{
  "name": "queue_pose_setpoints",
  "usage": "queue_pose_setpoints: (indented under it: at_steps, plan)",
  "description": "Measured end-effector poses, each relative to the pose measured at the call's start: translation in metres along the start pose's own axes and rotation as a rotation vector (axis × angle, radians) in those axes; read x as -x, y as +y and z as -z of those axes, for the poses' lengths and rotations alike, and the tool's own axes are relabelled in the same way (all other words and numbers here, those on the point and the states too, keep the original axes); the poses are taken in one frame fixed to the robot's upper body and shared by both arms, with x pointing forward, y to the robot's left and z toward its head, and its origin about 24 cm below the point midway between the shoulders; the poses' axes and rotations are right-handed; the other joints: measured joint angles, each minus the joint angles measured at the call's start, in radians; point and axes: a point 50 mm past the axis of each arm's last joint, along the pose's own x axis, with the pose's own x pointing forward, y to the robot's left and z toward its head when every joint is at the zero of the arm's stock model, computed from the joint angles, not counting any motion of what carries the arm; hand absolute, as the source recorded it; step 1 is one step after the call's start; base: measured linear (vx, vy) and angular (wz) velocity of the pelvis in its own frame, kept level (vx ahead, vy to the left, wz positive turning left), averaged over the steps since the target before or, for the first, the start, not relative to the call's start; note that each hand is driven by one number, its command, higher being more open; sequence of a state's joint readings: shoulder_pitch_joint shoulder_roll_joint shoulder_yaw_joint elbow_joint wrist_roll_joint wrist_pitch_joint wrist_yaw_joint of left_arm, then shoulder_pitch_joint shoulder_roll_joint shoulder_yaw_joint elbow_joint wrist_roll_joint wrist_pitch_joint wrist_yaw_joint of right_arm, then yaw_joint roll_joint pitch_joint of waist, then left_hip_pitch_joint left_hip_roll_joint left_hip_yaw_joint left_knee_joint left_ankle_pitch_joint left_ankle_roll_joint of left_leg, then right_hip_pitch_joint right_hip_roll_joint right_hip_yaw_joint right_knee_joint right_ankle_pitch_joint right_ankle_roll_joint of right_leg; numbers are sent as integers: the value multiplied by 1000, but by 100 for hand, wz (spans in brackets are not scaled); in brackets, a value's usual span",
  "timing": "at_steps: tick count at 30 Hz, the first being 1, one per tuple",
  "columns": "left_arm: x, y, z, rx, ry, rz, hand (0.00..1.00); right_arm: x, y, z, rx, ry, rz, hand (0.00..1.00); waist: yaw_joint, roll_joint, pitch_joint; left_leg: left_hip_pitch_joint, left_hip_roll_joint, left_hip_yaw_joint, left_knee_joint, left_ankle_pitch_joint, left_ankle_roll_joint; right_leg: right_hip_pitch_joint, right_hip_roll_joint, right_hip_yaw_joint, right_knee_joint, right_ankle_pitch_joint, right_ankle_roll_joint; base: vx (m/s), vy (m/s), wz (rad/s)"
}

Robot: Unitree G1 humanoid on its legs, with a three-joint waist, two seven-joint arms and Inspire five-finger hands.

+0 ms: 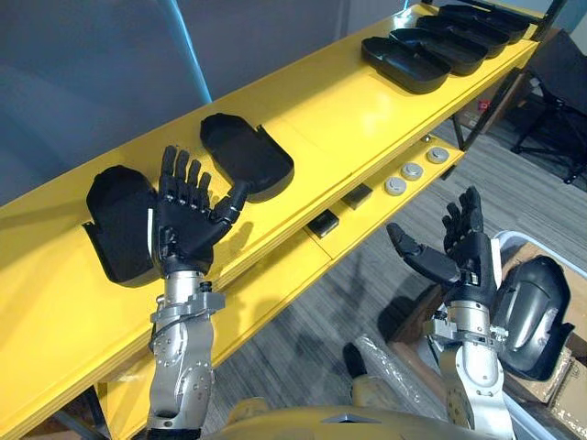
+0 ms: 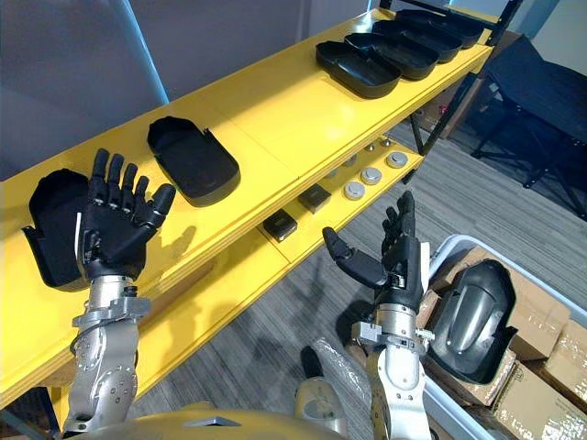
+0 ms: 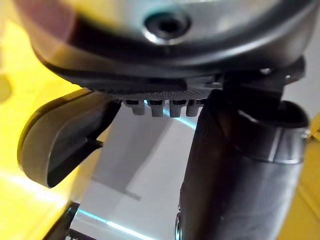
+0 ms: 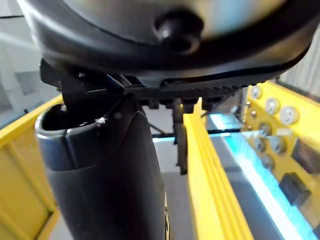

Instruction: Walk over and take three plastic housings, then place them on the shelf

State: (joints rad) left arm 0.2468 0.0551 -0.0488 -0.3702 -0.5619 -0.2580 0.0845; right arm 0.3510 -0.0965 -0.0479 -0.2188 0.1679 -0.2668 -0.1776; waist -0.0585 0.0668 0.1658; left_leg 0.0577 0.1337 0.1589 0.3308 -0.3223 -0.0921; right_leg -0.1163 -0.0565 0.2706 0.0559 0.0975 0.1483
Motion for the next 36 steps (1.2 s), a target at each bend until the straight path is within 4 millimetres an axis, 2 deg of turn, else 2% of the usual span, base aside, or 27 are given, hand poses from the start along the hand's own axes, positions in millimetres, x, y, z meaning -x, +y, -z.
queue_pose_setpoints:
  at_steps: [3,6,7,8,9,10,11,12,13,14,15,16,17,18,19,20,21,23,25,26,27,28,30,31,32,36]
  plan:
    - [3,-15,-1,68,-2,89,100,13,3,8,-37,51,47,100,2,-8,15,-36,-1,-5,123,-67,17,-48,6,1,139,-58,11,-72,91,-2]
    - [4,-27,0,118,0,163,100,25,8,11,-110,91,50,100,3,-27,28,-56,-7,29,209,-104,41,-69,-1,9,165,-50,22,-157,136,-40]
    - [3,-28,1,126,2,160,100,27,11,13,-170,106,20,100,6,-42,40,-52,-2,66,230,-114,52,-78,-7,1,154,-24,18,-275,105,-90]
    - [3,-28,1,126,2,141,100,28,14,15,-214,114,-15,100,18,-55,53,-48,0,118,221,-108,67,-70,-32,-71,97,8,-42,-301,94,-99]
    - [3,-28,2,125,3,131,100,26,17,15,-233,110,-34,100,22,-55,60,-48,0,143,211,-98,77,-75,-62,-142,79,11,-78,-275,84,-113]
    - [3,-25,2,109,2,108,100,23,22,16,-256,95,-70,100,34,-54,63,-51,5,193,192,-80,86,-109,-100,-250,80,-13,-106,-289,84,-132]
    - [2,-18,1,65,-3,69,100,14,35,18,-275,78,-138,100,49,-53,63,-54,28,262,167,-54,90,-153,-127,-363,147,-14,-106,-276,71,-155]
    - [1,-10,4,41,5,36,100,6,51,20,-291,68,-203,100,58,-50,62,-55,47,304,127,-19,90,-171,-150,-460,271,-36,-134,-295,17,-128]
    - [1,-4,5,35,12,16,100,0,62,20,-300,66,-238,100,61,-49,62,-51,53,319,92,16,90,-162,-181,-513,371,-62,-164,-136,-22,-70]
    - [1,0,6,35,18,9,100,-3,69,22,-304,70,-262,100,62,-51,61,-52,55,325,69,37,91,-154,-205,-534,432,-82,-172,-133,-121,-40]
    - [2,4,8,82,29,7,100,-8,84,27,-298,85,-311,100,82,-57,58,-56,67,339,32,75,73,-98,-265,-568,537,-145,-168,-58,-141,-32]
    - [2,5,9,109,34,8,100,-10,89,30,-295,97,-326,100,93,-61,56,-58,76,347,27,86,66,-71,-288,-578,559,-156,-173,-82,-253,-51]
    - [5,8,11,174,43,7,100,-9,98,36,-287,132,-361,100,114,-63,54,-63,95,364,26,103,46,-17,-336,-593,564,-156,-173,-62,-296,-53]
    - [8,10,12,263,47,-9,100,-8,108,39,-262,152,-403,100,117,-74,47,-83,114,371,43,115,27,33,-372,-596,505,-143,-164,-65,-335,-51]
    - [8,11,13,303,50,-19,100,-6,112,40,-245,158,-422,100,118,-81,42,-98,123,374,58,119,19,55,-379,-595,452,-123,-148,-93,-405,-46]
    - [8,11,18,354,65,-34,100,-4,116,41,-217,168,-453,100,119,-75,37,-130,154,373,81,135,4,74,-331,-595,375,-168,-84,-116,-418,-64]
    - [11,7,29,388,104,-47,100,-2,112,46,-181,205,-466,100,124,-49,21,-139,193,369,69,161,-5,74,-283,-602,326,-177,-64,-122,-473,-68]
    - [16,-5,43,418,182,-18,100,2,100,56,-113,267,-455,100,108,-27,3,-132,228,360,32,212,-9,105,-223,-618,232,-168,-40,-54,-337,-51]
    - [19,-16,48,443,218,31,100,2,89,60,-64,290,-436,100,92,-35,-6,-114,233,349,4,261,1,104,-190,-583,161,-162,-31,-2,-297,-86]
    - [20,-18,49,448,222,42,100,3,87,60,-51,288,-441,100,83,-39,-6,-124,246,321,54,275,9,104,-174,-541,112,-155,-22,-1,-233,-123]
    - [20,-18,49,446,222,43,100,4,86,60,-52,288,-439,100,83,-49,0,-139,251,300,81,258,-1,104,-172,-517,94,-154,-21,-36,-132,-134]
    - [21,-21,51,450,229,54,100,5,81,58,-47,278,-427,100,79,-47,1,-142,224,232,40,187,-82,95,-172,-480,59,-147,-10,-50,-15,-114]
    - [23,-31,54,440,244,97,100,1,68,58,-28,270,-384,100,68,-3,-7,-154,176,162,-85,214,-74,66,-146,-459,49,-133,7,-21,50,-89]
    - [23,-33,55,414,253,112,100,3,64,60,-12,282,-358,100,56,-6,-9,-132,160,151,-101,219,-88,62,-152,-453,45,-121,18,13,48,-52]
    - [23,-34,55,399,250,118,100,3,61,61,4,284,-337,100,47,-19,-3,-117,144,160,-122,219,-88,63,-163,-460,29,-103,27,15,36,-33]
    - [24,-28,53,282,260,129,100,-1,52,59,22,258,-230,100,49,-36,0,-120,104,166,-126,221,-80,70,-195,-461,-24,-58,45,-38,73,-8]
